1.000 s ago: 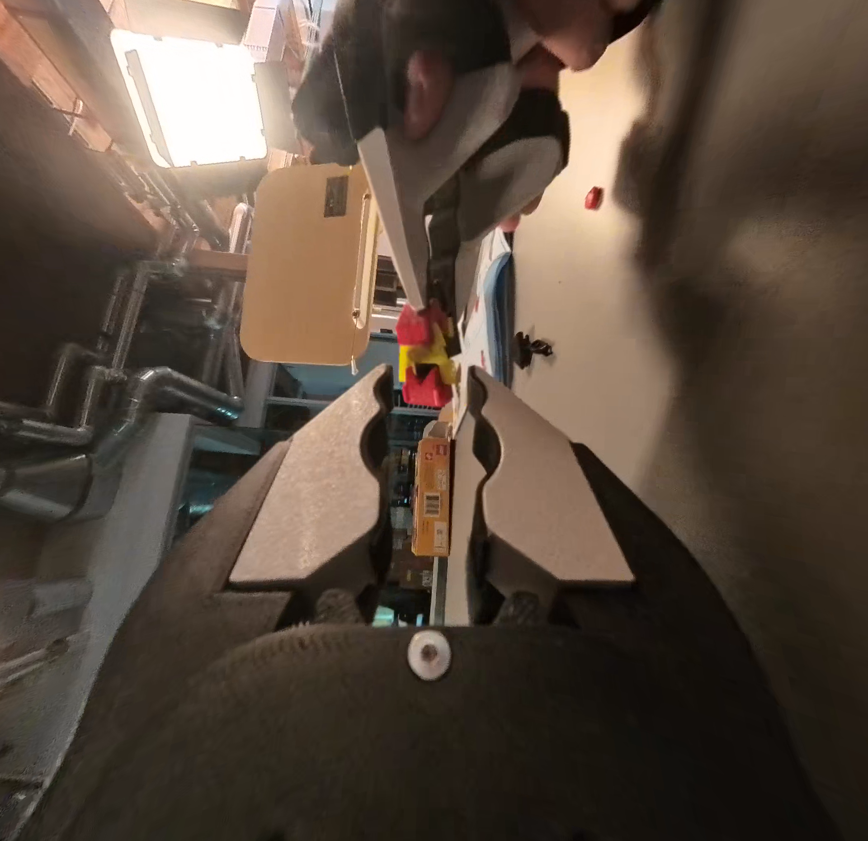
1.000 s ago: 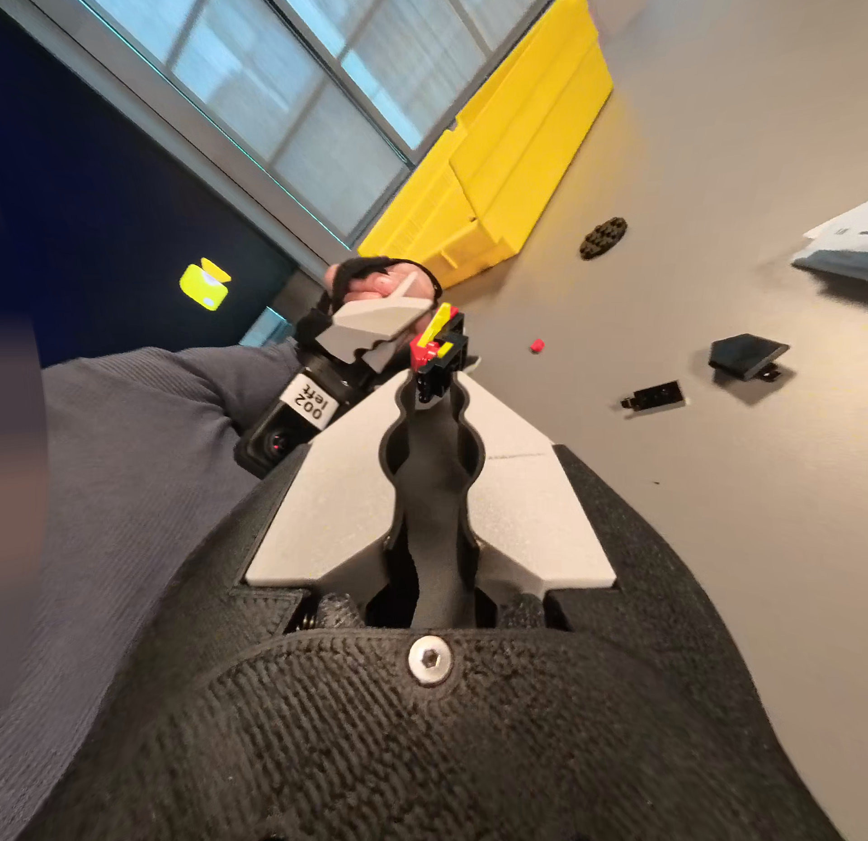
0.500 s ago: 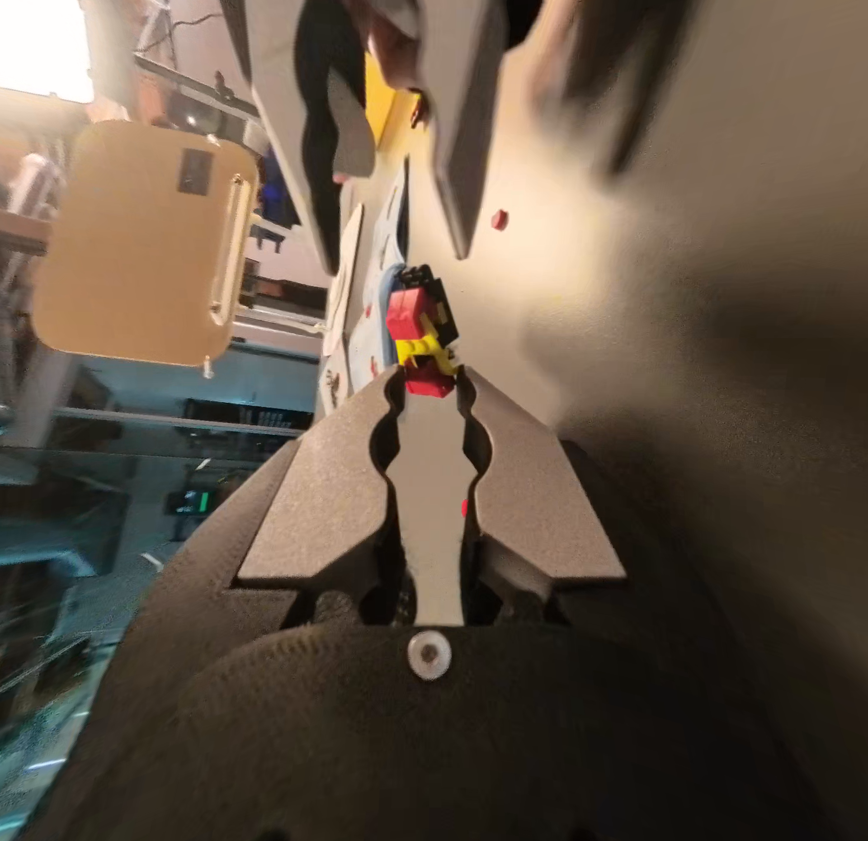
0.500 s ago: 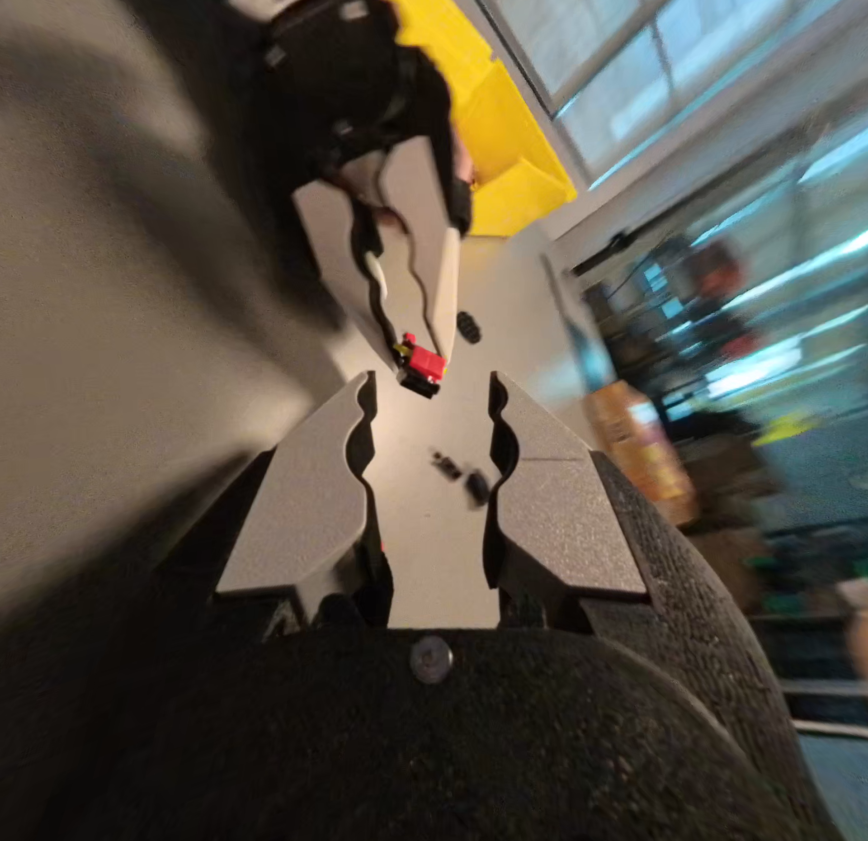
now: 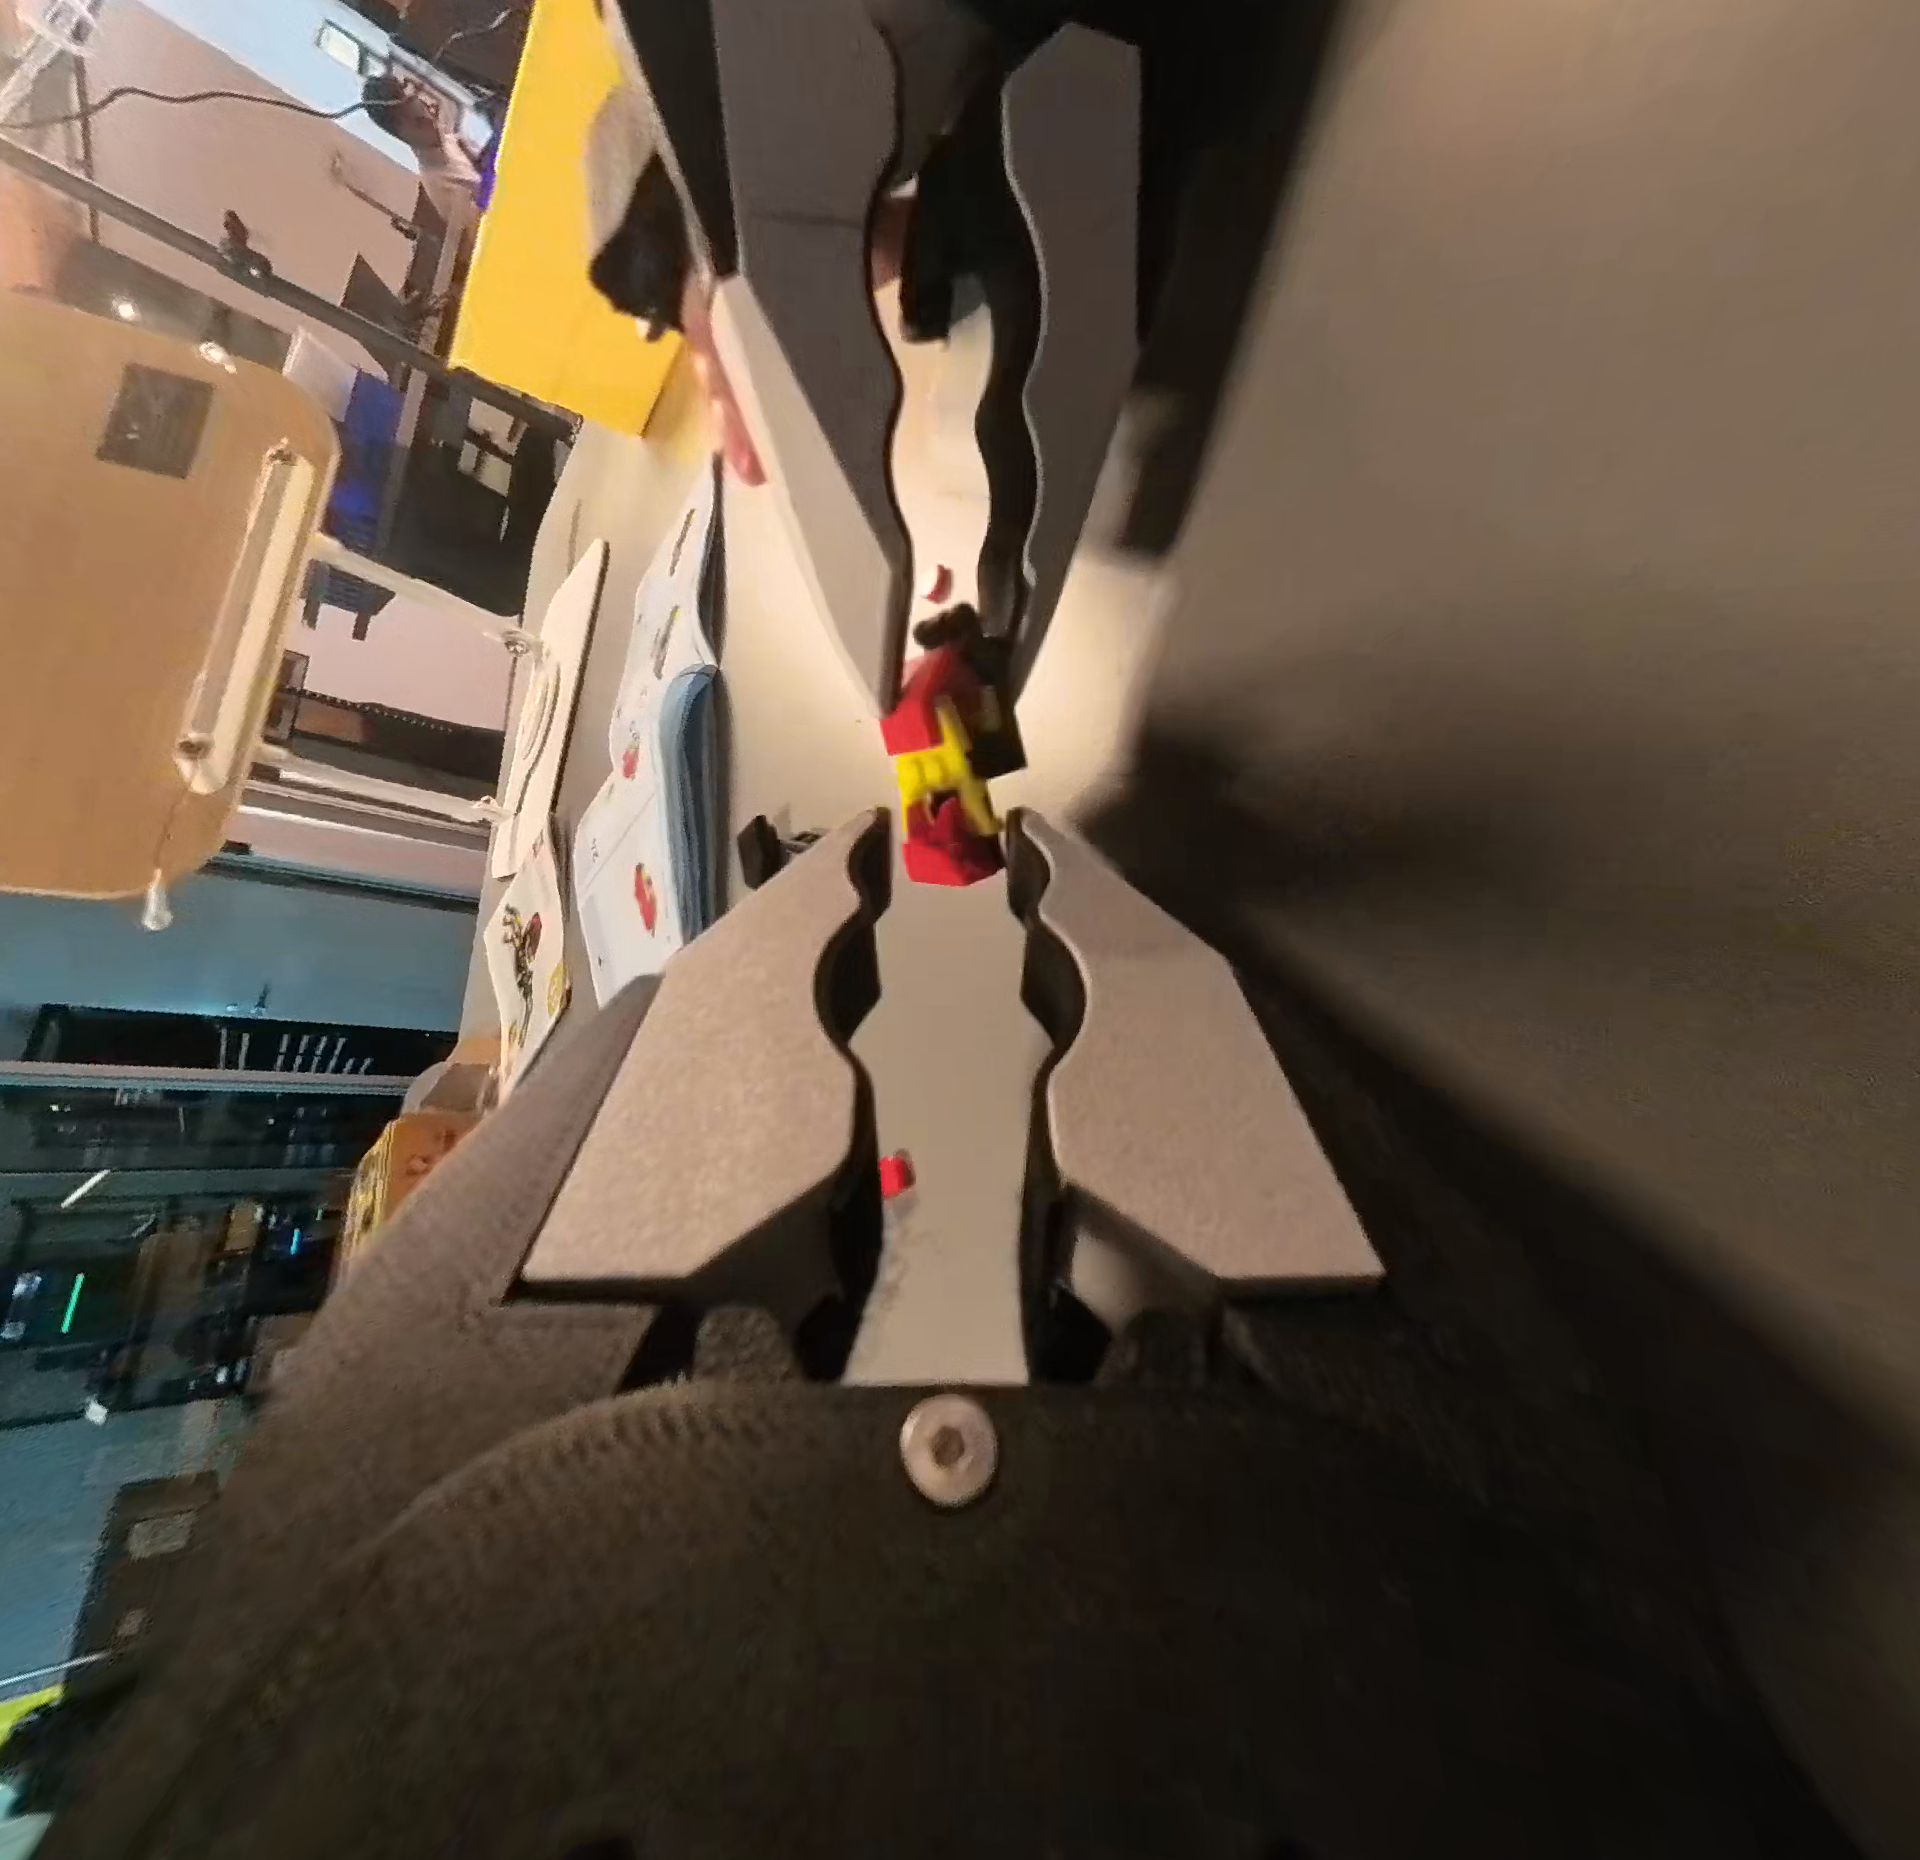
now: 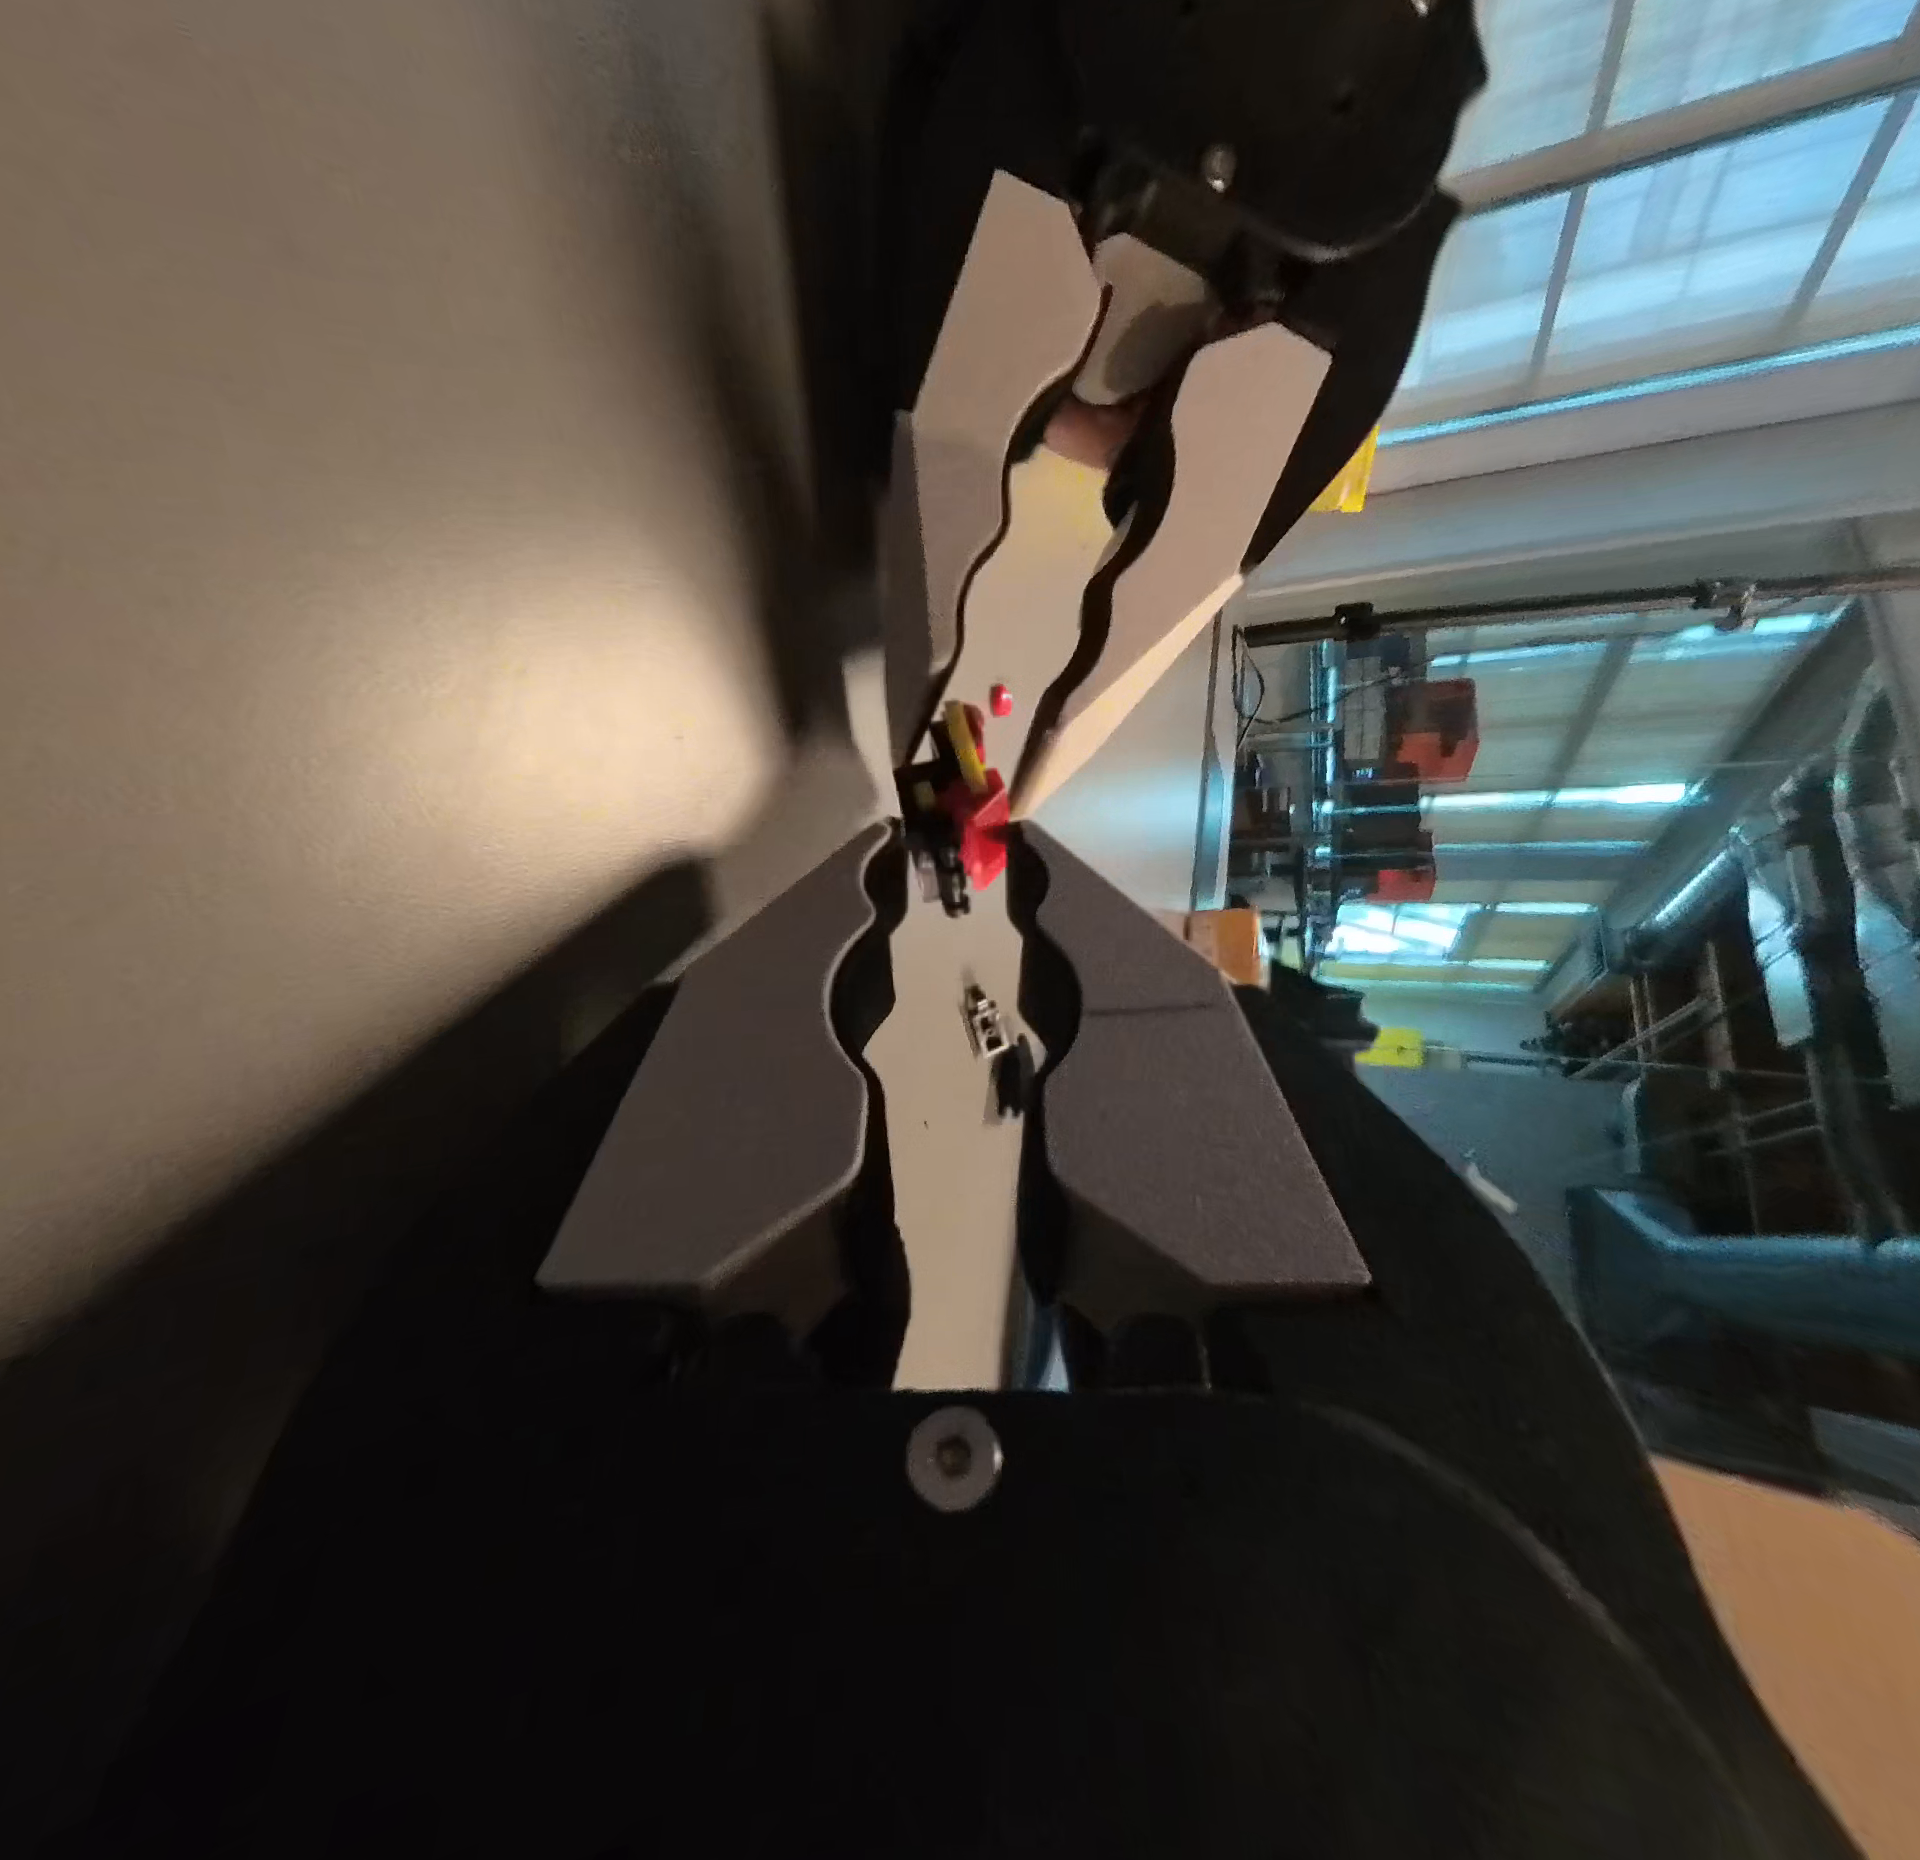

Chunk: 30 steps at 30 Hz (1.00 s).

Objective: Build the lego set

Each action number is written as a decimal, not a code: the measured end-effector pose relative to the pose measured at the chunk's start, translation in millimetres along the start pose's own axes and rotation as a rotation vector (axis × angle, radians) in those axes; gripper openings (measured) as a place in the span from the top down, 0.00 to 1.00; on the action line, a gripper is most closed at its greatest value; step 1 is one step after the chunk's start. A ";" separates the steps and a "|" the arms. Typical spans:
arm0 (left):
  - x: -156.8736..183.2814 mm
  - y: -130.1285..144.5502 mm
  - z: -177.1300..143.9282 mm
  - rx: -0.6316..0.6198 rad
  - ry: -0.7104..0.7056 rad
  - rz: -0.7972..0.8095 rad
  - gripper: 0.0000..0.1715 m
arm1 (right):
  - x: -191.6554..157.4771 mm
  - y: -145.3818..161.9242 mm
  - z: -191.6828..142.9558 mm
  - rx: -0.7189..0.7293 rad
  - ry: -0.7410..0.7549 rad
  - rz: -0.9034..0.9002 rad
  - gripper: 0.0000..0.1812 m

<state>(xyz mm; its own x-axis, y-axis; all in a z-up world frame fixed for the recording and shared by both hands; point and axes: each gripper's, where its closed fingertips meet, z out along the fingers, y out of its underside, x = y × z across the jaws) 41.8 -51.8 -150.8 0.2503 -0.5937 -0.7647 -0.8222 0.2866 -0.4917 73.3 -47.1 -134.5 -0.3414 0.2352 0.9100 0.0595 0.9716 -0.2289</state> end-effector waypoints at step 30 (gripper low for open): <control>-45.5 -1.8 7.8 -0.189 -0.327 0.096 0.84 | 32.5 4.1 7.5 -0.133 0.200 0.156 0.96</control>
<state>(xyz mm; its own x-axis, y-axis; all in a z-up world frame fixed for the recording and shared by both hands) 35.8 -19.5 -118.4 0.2922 -0.2913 -0.9109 -0.9218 0.1679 -0.3494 55.4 -35.6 -108.4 -0.1271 0.3692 0.9206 0.2242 0.9148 -0.3359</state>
